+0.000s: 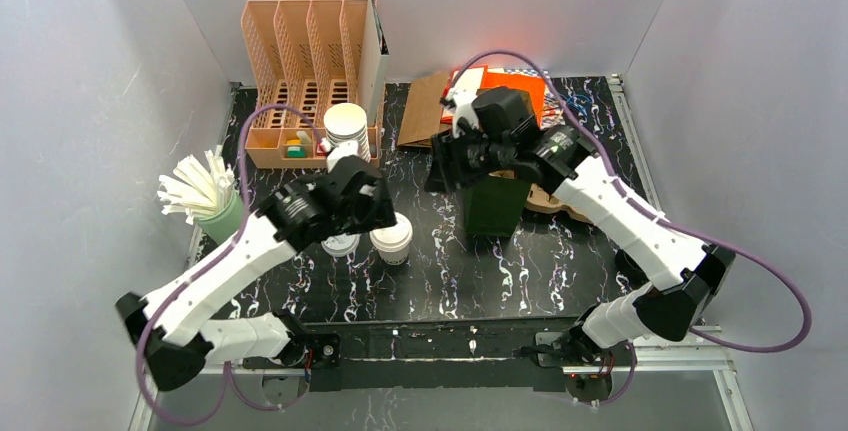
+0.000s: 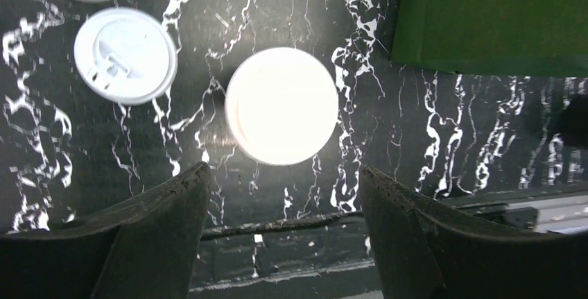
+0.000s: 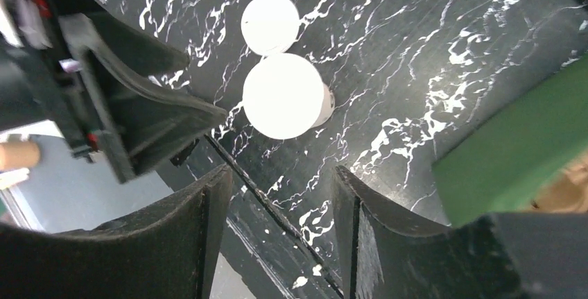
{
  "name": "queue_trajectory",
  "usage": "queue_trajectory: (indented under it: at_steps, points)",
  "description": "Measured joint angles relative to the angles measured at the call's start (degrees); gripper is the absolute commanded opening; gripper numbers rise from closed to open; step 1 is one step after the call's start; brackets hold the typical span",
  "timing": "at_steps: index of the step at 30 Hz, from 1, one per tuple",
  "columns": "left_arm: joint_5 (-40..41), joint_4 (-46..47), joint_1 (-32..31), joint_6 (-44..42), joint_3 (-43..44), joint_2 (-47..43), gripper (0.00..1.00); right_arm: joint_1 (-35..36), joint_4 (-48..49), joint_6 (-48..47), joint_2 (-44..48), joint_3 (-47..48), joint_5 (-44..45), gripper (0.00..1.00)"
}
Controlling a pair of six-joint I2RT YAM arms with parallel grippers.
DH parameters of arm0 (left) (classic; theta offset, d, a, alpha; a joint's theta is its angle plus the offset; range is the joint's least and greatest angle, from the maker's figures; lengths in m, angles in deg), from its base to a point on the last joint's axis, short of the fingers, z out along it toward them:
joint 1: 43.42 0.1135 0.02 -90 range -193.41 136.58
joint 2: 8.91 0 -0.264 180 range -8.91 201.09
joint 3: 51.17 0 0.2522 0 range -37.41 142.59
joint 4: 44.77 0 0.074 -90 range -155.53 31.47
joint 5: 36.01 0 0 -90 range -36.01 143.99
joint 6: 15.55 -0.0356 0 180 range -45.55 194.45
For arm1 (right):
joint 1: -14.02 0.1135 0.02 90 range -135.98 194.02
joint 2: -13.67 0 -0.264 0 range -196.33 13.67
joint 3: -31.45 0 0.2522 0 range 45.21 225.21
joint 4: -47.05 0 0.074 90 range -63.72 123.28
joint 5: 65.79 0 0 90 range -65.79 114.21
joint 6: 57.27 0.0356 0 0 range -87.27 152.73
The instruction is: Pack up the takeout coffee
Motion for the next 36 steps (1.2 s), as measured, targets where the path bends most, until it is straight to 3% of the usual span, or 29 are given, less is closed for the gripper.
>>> queue_trajectory:
  at_steps: [3, 6, 9, 13, 20, 25, 36]
  points:
    - [0.11, 0.00, 0.07, 4.81, -4.44, -7.15, 0.71, 5.07, 1.73, -0.15, 0.00, -2.38, 2.64, 0.64]
    - [-0.31, -0.09, 0.35, 9.66, -9.16, -13.16, 0.67, 10.73, 4.15, -0.72, -0.04, -5.53, 5.03, 0.76]
    - [-1.16, 0.00, 0.72, 13.11, -11.61, -15.28, 0.58, 14.75, 6.19, -2.51, -0.24, -8.22, 7.15, 0.86]
    - [-3.80, 1.62, 2.19, 16.15, -15.26, -16.00, 0.56, 16.26, 9.18, -6.01, -1.64, -10.51, 9.70, 0.94]
    - [-16.09, 5.09, 17.27, 16.85, -22.05, -18.45, 0.54, 16.24, 14.14, -12.09, -5.64, -11.61, 10.97, 0.98]
    - [-23.56, 5.60, 26.03, 13.38, -21.75, -15.96, 0.52, 16.24, 15.82, -14.12, -10.47, -11.28, 10.80, 0.98]
    - [-30.64, 5.51, 32.35, 7.08, -20.52, -10.69, 0.50, 16.24, 15.56, -14.67, -16.85, -8.20, 9.49, 0.98]
